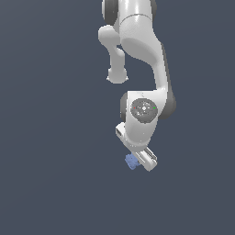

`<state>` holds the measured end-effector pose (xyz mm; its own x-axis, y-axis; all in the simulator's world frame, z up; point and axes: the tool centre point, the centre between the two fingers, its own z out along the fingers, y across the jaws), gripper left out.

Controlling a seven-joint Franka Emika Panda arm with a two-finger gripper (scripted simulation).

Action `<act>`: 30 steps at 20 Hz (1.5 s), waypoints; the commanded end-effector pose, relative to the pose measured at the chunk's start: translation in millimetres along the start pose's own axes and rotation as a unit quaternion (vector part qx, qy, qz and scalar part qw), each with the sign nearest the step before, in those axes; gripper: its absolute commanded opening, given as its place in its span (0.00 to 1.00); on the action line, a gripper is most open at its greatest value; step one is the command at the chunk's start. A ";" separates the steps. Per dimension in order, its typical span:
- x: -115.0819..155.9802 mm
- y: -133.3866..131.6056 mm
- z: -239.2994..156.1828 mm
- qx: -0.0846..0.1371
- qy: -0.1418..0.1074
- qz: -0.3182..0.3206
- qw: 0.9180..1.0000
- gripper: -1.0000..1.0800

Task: Pick up the object and move it to a goal position.

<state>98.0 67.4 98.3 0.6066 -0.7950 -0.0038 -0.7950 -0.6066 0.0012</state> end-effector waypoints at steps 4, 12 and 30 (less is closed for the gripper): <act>-1.2 -9.0 4.4 0.000 0.001 0.038 0.999 0.96; -2.1 -13.6 6.7 0.001 0.002 0.058 0.998 0.96; -2.3 -13.3 58.0 0.001 0.002 0.058 0.998 0.96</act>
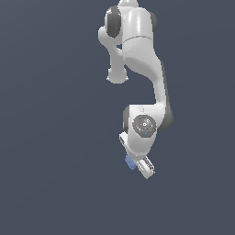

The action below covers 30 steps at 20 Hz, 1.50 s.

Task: Pick up the object and move it to a goal position.

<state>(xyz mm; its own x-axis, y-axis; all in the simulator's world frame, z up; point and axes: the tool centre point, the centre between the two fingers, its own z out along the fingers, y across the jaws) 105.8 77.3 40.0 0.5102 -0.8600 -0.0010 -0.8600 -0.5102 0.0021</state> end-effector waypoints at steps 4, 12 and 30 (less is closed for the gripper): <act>0.8 -1.4 -1.5 0.001 0.000 0.000 1.000 0.00; 0.8 -1.4 -1.5 0.001 0.000 0.000 1.000 0.00; 14.1 39.2 -29.8 0.001 0.000 0.000 1.000 0.00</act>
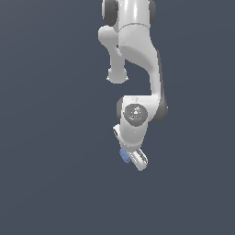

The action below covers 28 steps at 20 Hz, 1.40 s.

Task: Pick up the object and move it to a goal position.

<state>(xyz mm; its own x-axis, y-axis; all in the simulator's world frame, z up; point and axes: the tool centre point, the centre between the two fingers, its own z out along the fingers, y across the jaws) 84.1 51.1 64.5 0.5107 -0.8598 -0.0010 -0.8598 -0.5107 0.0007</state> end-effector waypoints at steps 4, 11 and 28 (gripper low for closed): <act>11.2 32.2 -23.0 0.001 0.000 0.000 1.000 0.00; 30.1 87.5 -62.2 0.001 -0.001 0.000 1.000 0.00; 84.3 234.6 -170.0 0.001 -0.001 0.001 1.000 0.00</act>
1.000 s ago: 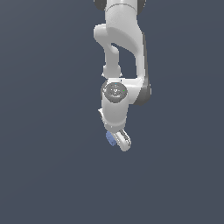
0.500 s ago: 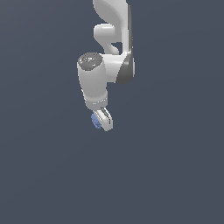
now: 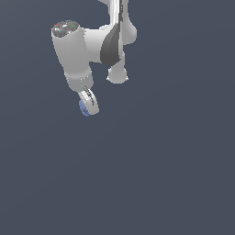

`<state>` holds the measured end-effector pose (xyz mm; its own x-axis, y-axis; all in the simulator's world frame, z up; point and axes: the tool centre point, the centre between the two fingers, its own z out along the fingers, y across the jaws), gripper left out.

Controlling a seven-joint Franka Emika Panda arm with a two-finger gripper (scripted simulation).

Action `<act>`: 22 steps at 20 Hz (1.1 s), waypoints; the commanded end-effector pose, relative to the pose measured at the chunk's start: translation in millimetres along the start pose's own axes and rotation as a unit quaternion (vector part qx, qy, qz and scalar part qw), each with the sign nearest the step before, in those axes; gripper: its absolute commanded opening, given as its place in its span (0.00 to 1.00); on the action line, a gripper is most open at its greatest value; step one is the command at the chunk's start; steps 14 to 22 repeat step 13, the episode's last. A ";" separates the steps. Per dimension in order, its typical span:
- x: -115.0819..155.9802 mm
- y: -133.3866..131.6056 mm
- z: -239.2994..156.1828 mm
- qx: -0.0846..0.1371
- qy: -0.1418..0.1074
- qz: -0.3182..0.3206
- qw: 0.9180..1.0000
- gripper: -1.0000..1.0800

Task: Pick up the object and move it to a goal position.

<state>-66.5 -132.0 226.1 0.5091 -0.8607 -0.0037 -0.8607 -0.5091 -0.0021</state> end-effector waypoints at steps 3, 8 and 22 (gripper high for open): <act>11.6 29.5 -22.6 0.000 0.000 0.000 1.000 0.00; 20.3 49.1 -38.7 -0.001 0.001 0.000 1.000 0.00; 24.3 54.4 -44.3 -0.001 0.002 -0.001 1.000 0.00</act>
